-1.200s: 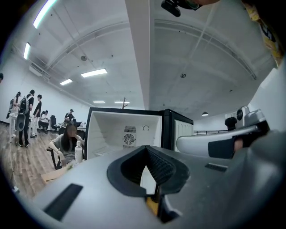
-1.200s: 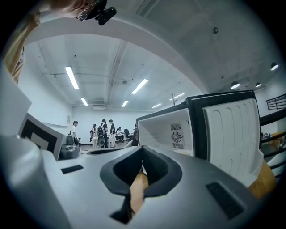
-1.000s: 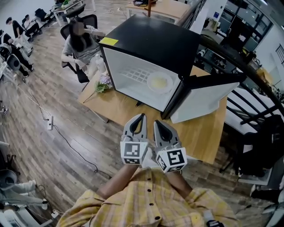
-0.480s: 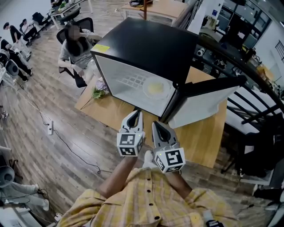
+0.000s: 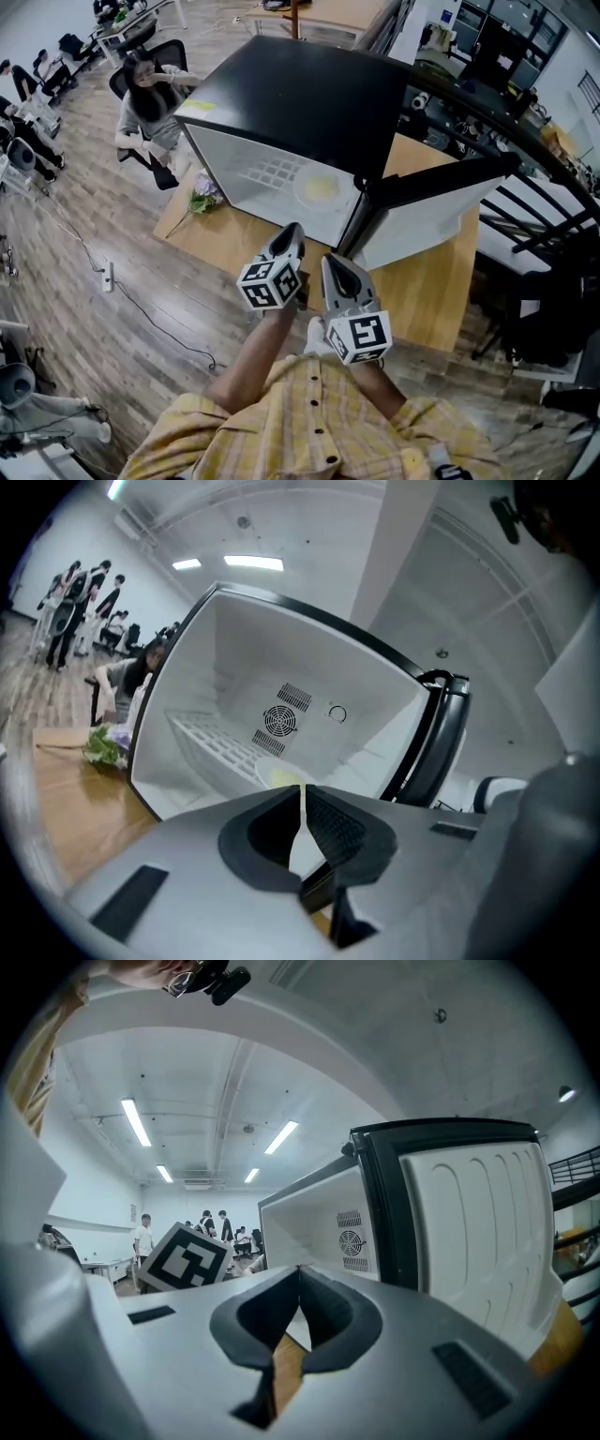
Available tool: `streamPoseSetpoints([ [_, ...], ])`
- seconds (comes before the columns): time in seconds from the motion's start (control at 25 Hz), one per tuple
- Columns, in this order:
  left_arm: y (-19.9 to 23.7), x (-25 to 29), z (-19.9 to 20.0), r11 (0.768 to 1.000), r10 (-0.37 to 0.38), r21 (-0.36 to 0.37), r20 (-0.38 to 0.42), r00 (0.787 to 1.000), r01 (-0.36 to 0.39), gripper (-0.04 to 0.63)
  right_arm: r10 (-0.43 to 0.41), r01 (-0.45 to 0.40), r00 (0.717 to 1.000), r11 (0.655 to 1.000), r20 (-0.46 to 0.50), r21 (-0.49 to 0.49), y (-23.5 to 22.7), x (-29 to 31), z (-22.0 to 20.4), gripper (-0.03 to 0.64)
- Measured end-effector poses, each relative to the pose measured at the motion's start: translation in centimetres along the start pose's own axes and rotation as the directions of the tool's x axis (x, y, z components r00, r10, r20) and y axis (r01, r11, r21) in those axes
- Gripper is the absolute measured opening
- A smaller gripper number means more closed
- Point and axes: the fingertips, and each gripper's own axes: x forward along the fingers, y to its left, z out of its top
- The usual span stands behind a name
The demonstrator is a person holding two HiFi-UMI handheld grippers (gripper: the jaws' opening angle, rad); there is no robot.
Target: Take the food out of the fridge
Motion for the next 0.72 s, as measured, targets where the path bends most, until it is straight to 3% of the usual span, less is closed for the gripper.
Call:
streamPoseSetpoints([
  [0.12, 0.9, 1.3, -0.8, 0.990, -0.016, -0.142, -0.022, 1.000, 0.012, 0.019, -0.011, 0.011, 1.000, 1.000, 0.004, 0.000, -0.5, 0.2, 0.2, 0.008],
  [0.24, 1.8, 2.7, -1.3, 0.949, -0.035, -0.316, -0.023, 0.999, 0.026, 0.057, -0.022, 0.021, 1.000, 1.000, 0.002, 0.006, -1.0, 0.4, 0.1, 0.008],
  [0.44, 3.0, 4.7, -2.2, 0.813, -0.049, -0.581, 0.000, 0.999, 0.040, 0.071, -0.033, 0.033, 0.999, 0.999, 0.004, 0.007, -1.8, 0.6, 0.2, 0.008],
  [0.72, 3.7, 6.6, -2.6, 0.664, -0.066, -0.745, 0.031, 0.997, 0.067, 0.092, -0.040, 0.040, 0.999, 0.999, 0.001, 0.010, -2.7, 0.8, 0.3, 0.008],
])
